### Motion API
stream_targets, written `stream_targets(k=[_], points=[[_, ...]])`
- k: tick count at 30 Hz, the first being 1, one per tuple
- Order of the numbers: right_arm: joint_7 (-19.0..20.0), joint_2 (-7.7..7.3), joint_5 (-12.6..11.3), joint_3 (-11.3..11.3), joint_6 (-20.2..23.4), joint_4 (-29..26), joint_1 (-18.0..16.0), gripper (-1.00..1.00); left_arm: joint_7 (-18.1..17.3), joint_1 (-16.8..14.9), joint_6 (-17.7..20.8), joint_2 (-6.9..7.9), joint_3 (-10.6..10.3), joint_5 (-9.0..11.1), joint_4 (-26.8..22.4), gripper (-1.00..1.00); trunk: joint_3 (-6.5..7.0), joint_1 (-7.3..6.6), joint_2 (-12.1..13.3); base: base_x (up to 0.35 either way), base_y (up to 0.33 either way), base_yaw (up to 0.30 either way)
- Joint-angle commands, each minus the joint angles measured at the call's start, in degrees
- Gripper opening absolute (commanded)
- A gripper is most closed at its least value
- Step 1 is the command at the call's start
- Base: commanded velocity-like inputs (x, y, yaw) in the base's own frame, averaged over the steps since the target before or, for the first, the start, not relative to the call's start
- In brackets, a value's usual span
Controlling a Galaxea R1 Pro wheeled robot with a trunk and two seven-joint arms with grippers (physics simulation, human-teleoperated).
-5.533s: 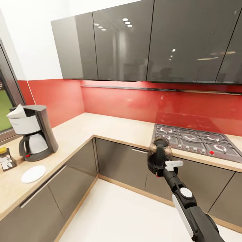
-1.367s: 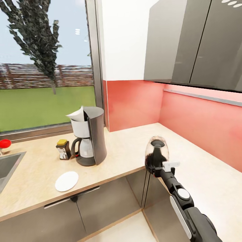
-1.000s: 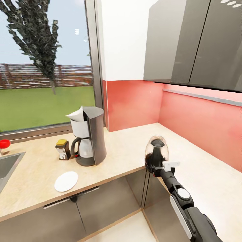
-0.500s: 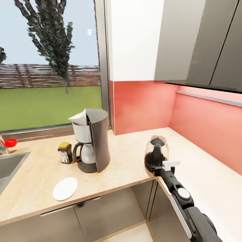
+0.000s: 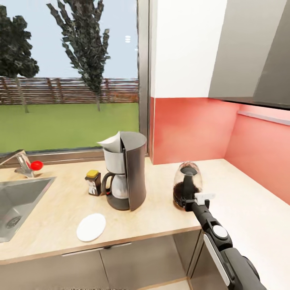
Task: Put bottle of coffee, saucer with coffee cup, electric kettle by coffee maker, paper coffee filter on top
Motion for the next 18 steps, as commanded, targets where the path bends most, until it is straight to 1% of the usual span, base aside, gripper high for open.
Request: stream_targets(k=[1, 12, 16, 18], points=[[-0.22, -0.06, -0.32, 0.11, 0.3, -0.13, -0.04, -1.0, 0.06, -0.08, -0.01, -0.02, -0.47, 0.44, 0.1, 1.0, -0.12, 0.03, -0.13, 0.0, 0.0, 0.274], [-0.22, -0.06, -0.32, 0.11, 0.3, 0.08, -0.04, -1.0, 0.06, -0.08, -0.02, -0.02, -0.44, 0.45, 0.1, 1.0, -0.12, 0.03, -0.13, 0.0, 0.0, 0.272], [-0.21, -0.06, -0.25, 0.11, 0.3, 0.6, -0.04, -1.0, 0.06, -0.08, -0.02, -0.02, -0.44, 0.45, 0.1, 1.0, -0.12, 0.03, -0.13, 0.0, 0.0, 0.084], [-0.18, -0.03, -0.1, 0.08, 0.3, 2.94, -0.04, -1.0, 0.06, -0.08, -0.02, -0.02, -0.47, 0.45, 0.1, 1.0, -0.12, 0.03, -0.13, 0.0, 0.0, 0.013]])
